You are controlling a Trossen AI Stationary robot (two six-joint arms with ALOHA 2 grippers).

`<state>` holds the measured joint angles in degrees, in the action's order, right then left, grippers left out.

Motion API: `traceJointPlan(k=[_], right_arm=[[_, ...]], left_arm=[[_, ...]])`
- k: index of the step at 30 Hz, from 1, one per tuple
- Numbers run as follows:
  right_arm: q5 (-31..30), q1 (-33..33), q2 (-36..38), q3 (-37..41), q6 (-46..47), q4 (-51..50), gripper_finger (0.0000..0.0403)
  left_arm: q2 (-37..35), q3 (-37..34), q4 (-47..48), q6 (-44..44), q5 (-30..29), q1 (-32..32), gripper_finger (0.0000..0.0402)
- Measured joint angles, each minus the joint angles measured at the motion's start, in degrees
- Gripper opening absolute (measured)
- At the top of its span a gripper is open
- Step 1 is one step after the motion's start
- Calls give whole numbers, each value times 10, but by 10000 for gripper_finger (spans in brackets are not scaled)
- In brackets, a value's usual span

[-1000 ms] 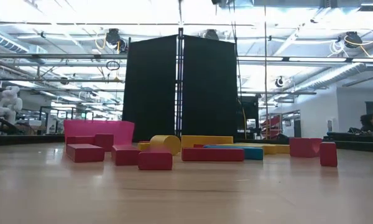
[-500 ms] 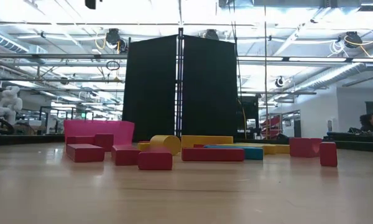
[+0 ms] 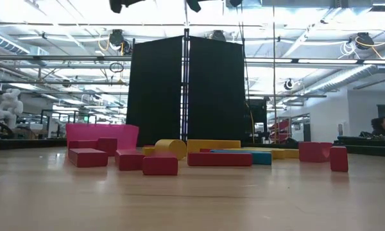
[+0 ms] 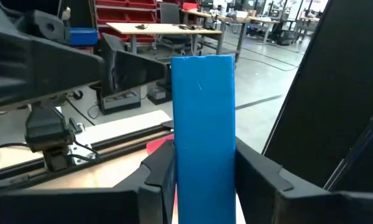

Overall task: Sort blocks
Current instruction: Put the blue block into the green bin

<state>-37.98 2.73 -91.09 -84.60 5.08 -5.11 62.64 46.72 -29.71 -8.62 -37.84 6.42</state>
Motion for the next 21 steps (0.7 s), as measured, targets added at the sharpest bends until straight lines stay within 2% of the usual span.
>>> traceJointPlan(k=[4, 8, 12, 17, 21], right_arm=[[0, -5, 0, 0, -7, 1, 114], [3, -9, 0, 0, -14, 1, 114], [3, -10, 0, 0, -21, 3, 114], [3, -10, 0, 0, -30, 7, 114], [3, -8, 0, 0, -30, 6, 114]], left_arm=[[24, 16, -9, -1, 28, -9, 326], [50, 31, -65, -1, 62, -11, 326], [76, 46, -77, -1, 63, -12, 326], [99, 52, -73, -53, 66, -20, 326], [109, 52, -73, -61, 64, -28, 326]])
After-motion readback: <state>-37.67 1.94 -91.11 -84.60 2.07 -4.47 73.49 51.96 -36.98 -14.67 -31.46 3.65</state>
